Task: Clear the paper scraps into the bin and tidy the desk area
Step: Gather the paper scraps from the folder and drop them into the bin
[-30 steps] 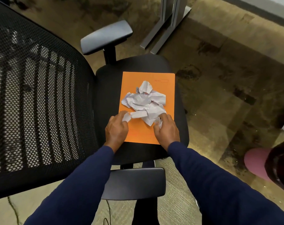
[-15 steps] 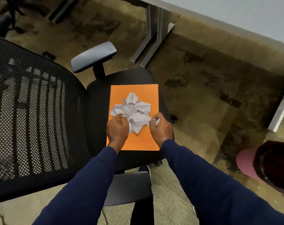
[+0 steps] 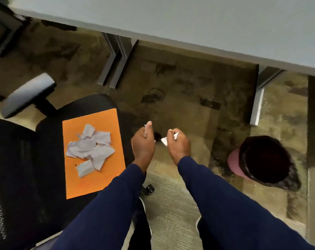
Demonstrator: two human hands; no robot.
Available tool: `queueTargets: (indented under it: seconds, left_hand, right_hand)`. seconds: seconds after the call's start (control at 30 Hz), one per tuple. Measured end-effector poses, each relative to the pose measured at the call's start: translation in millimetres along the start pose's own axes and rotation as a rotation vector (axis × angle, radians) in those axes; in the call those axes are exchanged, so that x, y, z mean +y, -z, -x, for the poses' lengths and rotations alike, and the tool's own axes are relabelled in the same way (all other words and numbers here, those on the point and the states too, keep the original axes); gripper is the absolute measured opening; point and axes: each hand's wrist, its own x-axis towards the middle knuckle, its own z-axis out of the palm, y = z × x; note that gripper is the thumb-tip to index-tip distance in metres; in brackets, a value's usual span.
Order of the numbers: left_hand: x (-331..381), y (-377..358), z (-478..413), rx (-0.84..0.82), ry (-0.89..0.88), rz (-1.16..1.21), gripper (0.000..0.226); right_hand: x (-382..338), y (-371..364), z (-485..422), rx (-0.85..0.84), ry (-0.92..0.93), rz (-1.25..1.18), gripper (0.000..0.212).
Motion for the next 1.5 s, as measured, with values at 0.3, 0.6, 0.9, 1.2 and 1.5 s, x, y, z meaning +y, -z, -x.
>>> queueTargets:
  seconds: [0.3,0.6,0.9,1.2,1.5]
  left_hand:
    - [70.5,-185.0,58.4,-0.225,-0.052,0.059,0.059]
    - [107.2,-317.6,119.8,-0.419,-0.18,-0.047,0.046]
    - [107.9,-420.5,174.5,-0.58,-0.246,-0.111,0.042]
    - [58.9,-508.6,187.1,-0.687,-0.34,-0.39,0.07]
    - [17.1,-574.3,183.7,-0.749,-0.398,-0.436,0.059]
  right_hand:
    - [111.2,169.8,-66.0,0.298,-0.112,0.032,0.038]
    - [208.2,275.6,-89.6,0.46,-0.234,0.032,0.04]
    - [301.4,328.2,-110.8,0.578,-0.339,0.073,0.039]
    - [389.5,333.8,-152.7,0.564,-0.389,0.11,0.047]
    - [449.4,324.4,-191.8,0.582,-0.36,0.206,0.044]
